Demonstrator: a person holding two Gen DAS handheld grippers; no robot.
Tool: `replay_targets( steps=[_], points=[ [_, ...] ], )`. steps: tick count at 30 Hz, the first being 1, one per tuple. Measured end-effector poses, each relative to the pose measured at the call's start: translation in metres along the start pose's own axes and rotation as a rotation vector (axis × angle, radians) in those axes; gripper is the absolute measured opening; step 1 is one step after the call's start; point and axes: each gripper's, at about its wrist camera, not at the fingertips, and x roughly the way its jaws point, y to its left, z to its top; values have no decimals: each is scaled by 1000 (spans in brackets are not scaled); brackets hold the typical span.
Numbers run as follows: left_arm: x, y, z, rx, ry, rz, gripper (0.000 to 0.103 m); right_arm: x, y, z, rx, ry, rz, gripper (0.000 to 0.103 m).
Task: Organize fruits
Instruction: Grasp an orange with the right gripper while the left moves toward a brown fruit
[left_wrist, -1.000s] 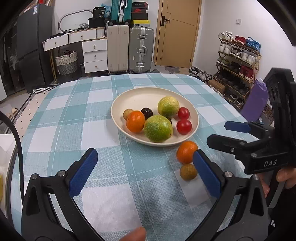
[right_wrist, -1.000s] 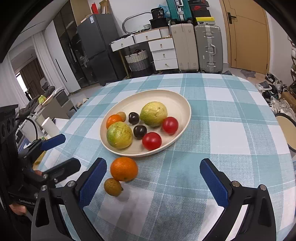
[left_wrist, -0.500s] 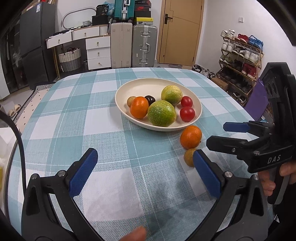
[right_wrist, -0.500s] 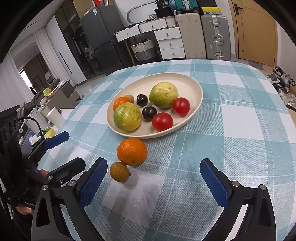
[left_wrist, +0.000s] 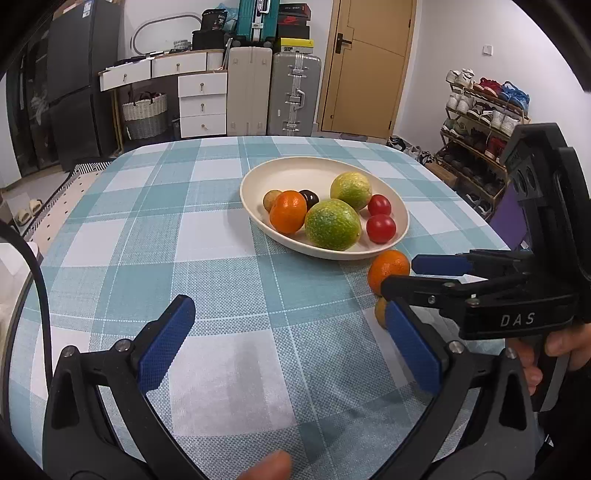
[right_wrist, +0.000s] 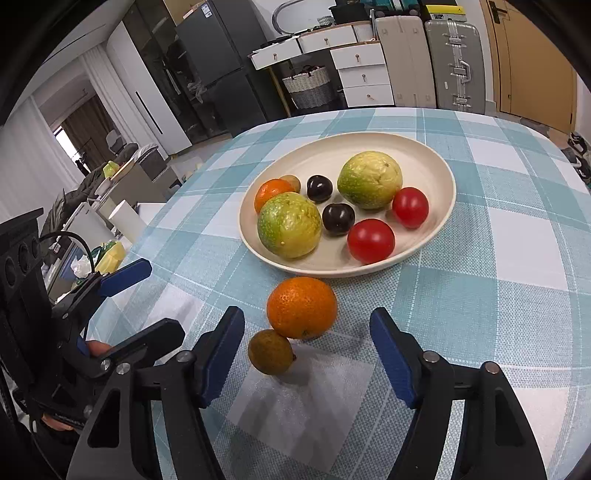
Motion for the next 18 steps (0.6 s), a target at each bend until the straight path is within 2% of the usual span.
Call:
replay_targets(
  steps=[6, 8, 14, 18],
  points=[
    [0, 0, -1, 0, 1, 0, 103, 7, 3, 2, 5, 12, 21, 65],
    [0, 1, -1, -7, 2, -4, 103, 9, 3, 1, 5, 11, 22, 57],
    [-1, 3, 0, -16, 5, -6, 103, 12, 3, 2, 10, 8, 8, 43],
    [0, 2, 0, -14, 7, -8, 103, 12, 3, 2, 6, 6, 7, 41]
  ],
)
